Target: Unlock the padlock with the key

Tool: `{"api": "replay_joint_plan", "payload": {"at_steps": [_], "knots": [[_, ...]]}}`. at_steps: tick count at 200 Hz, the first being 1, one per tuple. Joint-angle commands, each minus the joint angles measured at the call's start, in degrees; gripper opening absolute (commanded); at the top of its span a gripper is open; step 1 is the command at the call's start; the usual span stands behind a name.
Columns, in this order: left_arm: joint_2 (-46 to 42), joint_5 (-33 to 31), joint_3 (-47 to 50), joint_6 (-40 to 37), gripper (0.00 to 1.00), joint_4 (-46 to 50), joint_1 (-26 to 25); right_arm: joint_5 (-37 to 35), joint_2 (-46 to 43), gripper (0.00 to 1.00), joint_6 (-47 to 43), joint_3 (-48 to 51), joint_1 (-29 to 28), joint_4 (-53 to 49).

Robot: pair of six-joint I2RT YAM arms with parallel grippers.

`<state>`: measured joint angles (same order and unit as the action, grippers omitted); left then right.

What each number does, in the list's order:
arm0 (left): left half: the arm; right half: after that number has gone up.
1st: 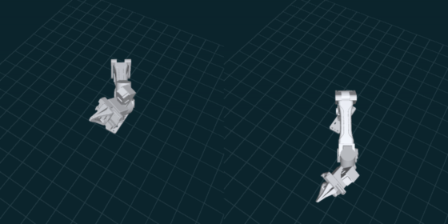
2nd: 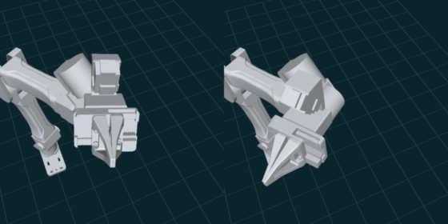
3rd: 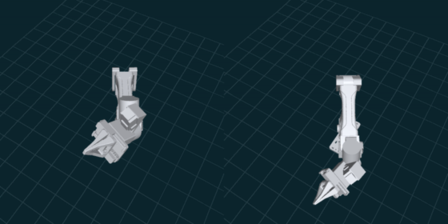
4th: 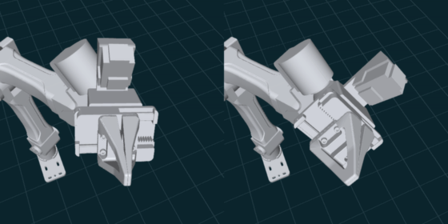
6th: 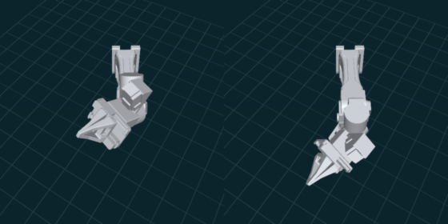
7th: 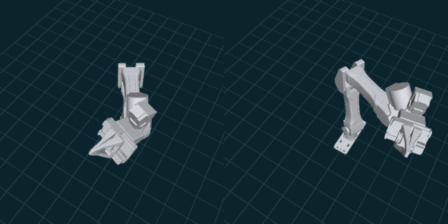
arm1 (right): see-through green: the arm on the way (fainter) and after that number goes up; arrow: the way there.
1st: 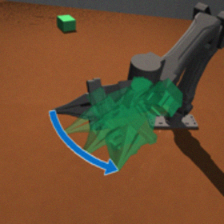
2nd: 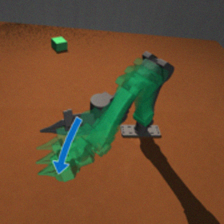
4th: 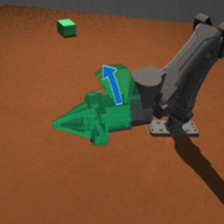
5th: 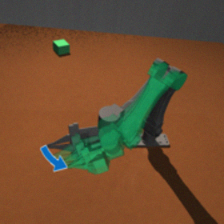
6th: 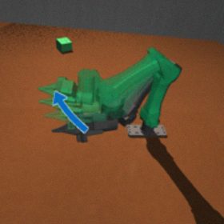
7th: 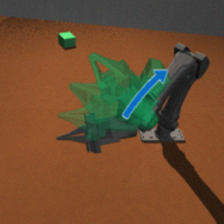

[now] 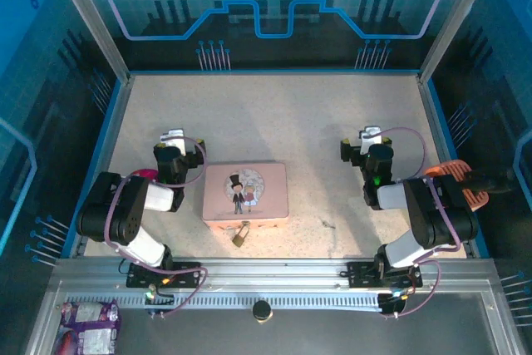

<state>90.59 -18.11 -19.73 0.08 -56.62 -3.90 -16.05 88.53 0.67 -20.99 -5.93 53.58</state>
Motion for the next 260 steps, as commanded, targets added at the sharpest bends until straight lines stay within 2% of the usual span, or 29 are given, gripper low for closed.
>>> {"api": "replay_joint_plan", "payload": {"at_steps": [1, 242, 260], "knots": [[-1.08, 0.53, -0.84, 0.43, 0.99, 0.1, 0.56, -0.91, 0.15, 1.0, 0.3, -0.45, -0.19, 0.94], [-1.11, 0.53, -0.76, 0.37, 0.99, -0.22, 0.52, -0.83, 0.15, 1.0, 0.35, -0.53, -0.2, 0.9], [-4.31, 1.61, -0.46, -0.32, 0.99, 1.84, 0.24, -0.06, 0.06, 0.99, -1.3, 0.4, -1.12, 2.65]]}}
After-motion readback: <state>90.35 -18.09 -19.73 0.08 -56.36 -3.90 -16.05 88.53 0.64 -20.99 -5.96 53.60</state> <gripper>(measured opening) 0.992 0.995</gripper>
